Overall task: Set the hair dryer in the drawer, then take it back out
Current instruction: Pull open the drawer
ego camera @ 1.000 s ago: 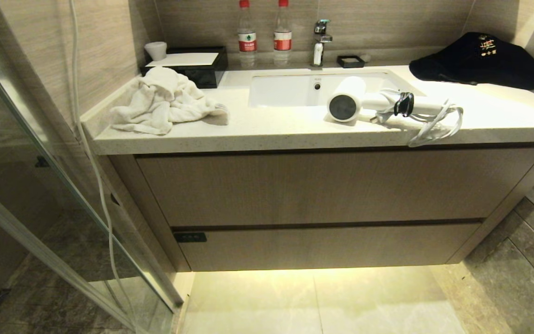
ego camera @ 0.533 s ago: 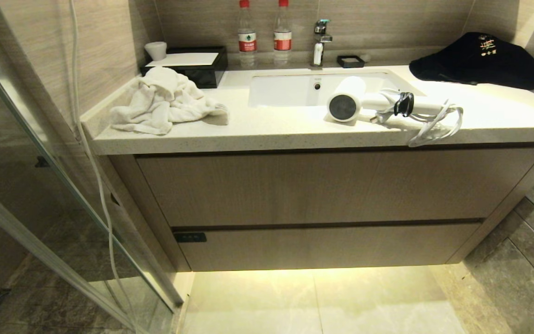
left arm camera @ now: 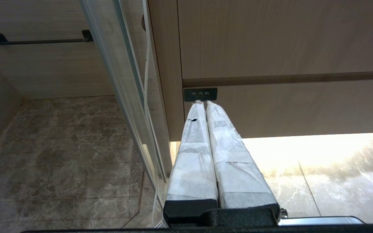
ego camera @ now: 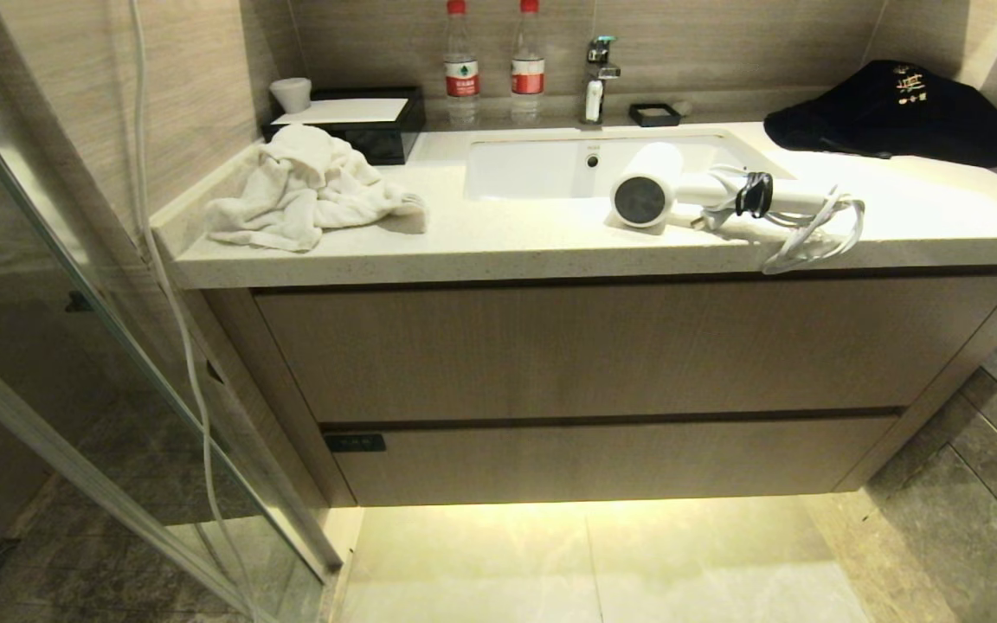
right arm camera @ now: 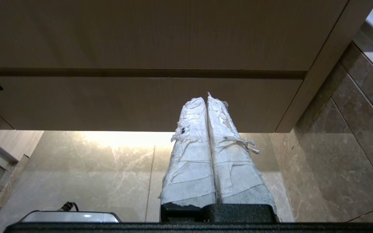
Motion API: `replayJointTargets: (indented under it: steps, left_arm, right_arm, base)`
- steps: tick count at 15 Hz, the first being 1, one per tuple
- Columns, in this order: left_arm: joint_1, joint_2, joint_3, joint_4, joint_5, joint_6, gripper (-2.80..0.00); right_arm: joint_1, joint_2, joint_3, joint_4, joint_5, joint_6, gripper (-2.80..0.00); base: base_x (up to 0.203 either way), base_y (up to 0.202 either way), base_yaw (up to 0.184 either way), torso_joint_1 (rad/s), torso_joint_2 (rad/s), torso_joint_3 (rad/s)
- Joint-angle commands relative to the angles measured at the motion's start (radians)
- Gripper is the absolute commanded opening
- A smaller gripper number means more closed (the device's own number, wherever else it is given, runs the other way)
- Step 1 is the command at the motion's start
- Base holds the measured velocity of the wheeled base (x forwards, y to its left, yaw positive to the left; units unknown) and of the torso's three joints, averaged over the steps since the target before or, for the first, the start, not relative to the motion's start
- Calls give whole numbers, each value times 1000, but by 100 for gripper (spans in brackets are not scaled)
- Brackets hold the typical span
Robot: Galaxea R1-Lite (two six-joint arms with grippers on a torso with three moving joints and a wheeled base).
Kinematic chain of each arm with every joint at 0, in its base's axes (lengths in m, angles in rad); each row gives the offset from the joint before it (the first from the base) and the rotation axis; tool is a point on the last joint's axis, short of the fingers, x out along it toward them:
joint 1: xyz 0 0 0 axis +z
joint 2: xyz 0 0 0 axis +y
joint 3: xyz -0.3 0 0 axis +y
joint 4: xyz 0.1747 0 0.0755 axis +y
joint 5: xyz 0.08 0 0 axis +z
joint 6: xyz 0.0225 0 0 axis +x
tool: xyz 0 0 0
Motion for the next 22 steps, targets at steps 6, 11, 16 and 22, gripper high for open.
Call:
replayJointTargets:
  steps: [6,11,16,22]
  left_arm:
    - [0,1,1,0,0,0,-280]
    - [0,2,2,0,0,0,-280]
    - [0,0,1,0,0,0,-280]
    - [0,1,0,0,0,0,-280]
  right_arm:
    - [0,2,0,0,1,-4,-280]
    - [0,2,0,-2,1,-4,-280]
    - [0,2,0,-2,1,-6,-280]
    - [0,0,0,1,2,-10,-280]
  base:
    - [0,0,0,-40,92,44]
    - [0,0,0,-223,447,221]
    - [0,0,0,-233,459,219]
    - [0,0,0,-171,346,140]
